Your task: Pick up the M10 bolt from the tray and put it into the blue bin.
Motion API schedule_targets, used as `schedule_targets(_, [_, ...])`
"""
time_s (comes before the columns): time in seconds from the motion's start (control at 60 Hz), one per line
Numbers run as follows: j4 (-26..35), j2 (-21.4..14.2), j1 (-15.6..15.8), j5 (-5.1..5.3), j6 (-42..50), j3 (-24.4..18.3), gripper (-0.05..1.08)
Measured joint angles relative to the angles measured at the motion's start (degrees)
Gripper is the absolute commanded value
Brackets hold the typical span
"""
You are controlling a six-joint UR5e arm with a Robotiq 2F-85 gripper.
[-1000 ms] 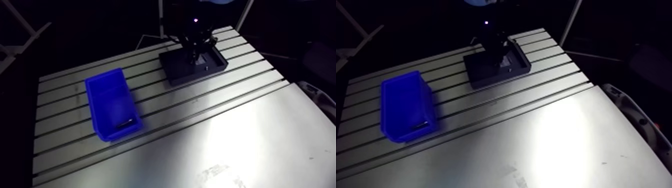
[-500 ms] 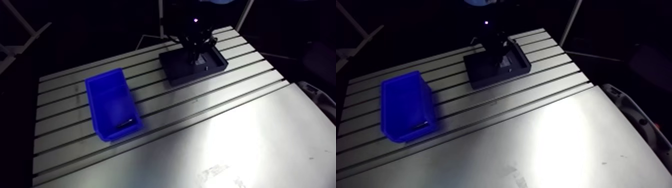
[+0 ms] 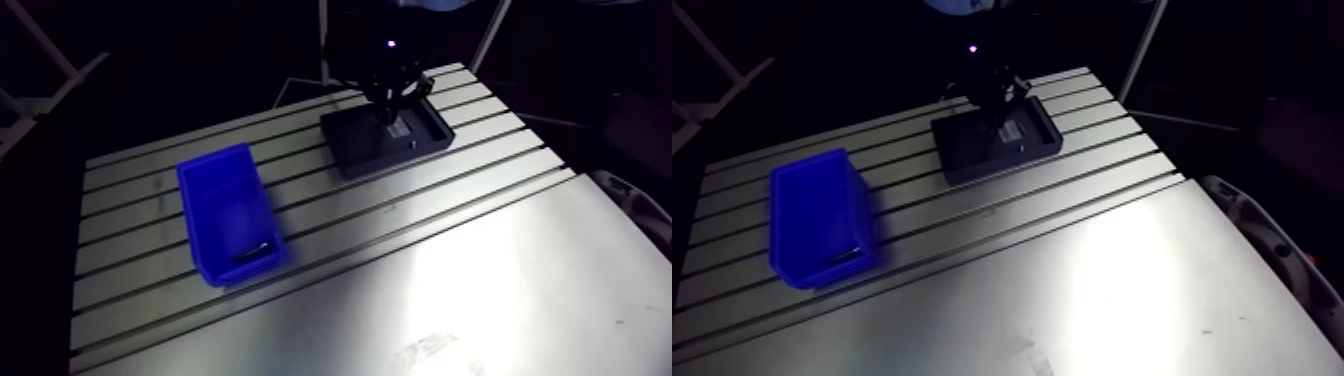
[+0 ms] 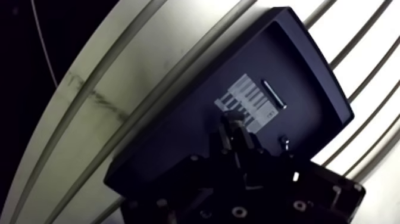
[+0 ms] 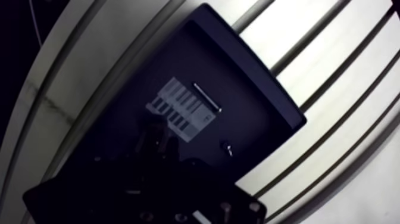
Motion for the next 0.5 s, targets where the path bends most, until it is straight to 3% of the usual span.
schedule_targets(0.5, [6.66,-7.78,0.83,0.06,-4.01,-0.94,1.07])
